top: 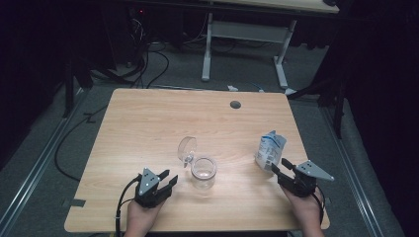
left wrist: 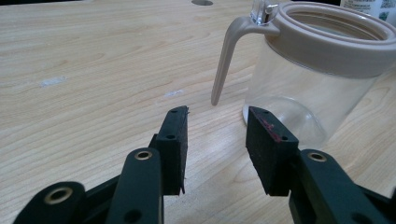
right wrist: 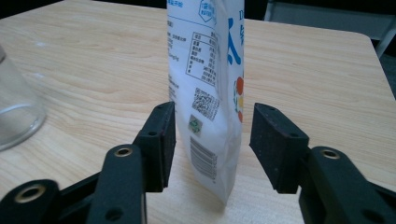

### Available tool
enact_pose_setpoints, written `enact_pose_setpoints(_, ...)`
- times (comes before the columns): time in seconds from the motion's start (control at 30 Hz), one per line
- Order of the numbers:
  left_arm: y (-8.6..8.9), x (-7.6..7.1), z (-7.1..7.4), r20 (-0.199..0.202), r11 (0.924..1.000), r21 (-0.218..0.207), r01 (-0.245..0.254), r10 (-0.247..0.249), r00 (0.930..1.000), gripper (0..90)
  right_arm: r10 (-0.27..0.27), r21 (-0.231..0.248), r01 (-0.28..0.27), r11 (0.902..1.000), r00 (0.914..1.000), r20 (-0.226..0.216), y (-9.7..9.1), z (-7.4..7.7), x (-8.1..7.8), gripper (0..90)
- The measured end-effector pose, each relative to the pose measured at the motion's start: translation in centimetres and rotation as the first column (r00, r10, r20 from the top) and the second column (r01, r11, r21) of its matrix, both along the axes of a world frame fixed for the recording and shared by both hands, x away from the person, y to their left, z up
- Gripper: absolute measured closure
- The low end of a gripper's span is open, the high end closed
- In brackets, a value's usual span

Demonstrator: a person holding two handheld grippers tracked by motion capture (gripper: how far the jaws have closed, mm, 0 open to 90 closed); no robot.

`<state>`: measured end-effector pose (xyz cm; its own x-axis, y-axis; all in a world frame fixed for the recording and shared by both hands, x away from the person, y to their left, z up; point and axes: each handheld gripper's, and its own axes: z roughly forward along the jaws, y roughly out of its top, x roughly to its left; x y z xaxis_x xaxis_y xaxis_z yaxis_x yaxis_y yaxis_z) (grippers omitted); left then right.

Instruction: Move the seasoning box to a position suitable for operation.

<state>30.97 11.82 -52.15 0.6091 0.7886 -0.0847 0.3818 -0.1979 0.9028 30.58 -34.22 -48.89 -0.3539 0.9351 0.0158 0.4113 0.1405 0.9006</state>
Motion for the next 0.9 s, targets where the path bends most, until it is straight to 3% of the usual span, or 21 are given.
enact_pose_setpoints(0.17, 0.1, 0.1, 0.0, 0.0, 1.0, -0.001, 0.004, -0.004, 1.0, 59.0, 0.034, 0.007, -0.034, 0.9994, 0.9991, -0.025, 0.1, 0.2, 1.2, 43.0)
enact_pose_setpoints(0.37, 0.2, 0.2, -0.1, -0.005, 0.9999, -0.011, 0.004, -0.004, 1.0, 58.9, 0.004, -0.006, -0.004, 1.0, 0.9993, -0.036, 0.1, 0.6, 2.4, 57.2)
enact_pose_setpoints(0.73, 0.3, 0.3, -0.3, -0.01, 1.0, -0.008, -0.001, 0.001, 0.9999, 58.4, 0.023, -0.087, -0.025, 0.9959, 0.9995, -0.019, 1.0, 1.1, 3.2, 73.8)
enact_pose_setpoints(0.9, 0.3, 0.3, -0.4, -0.012, 0.9999, -0.011, 0.0, 0.0, 0.9999, 58.0, 0.03, -0.084, -0.032, 0.996, 0.9994, -0.02, 1.1, 1.1, 3.3, 82.2)
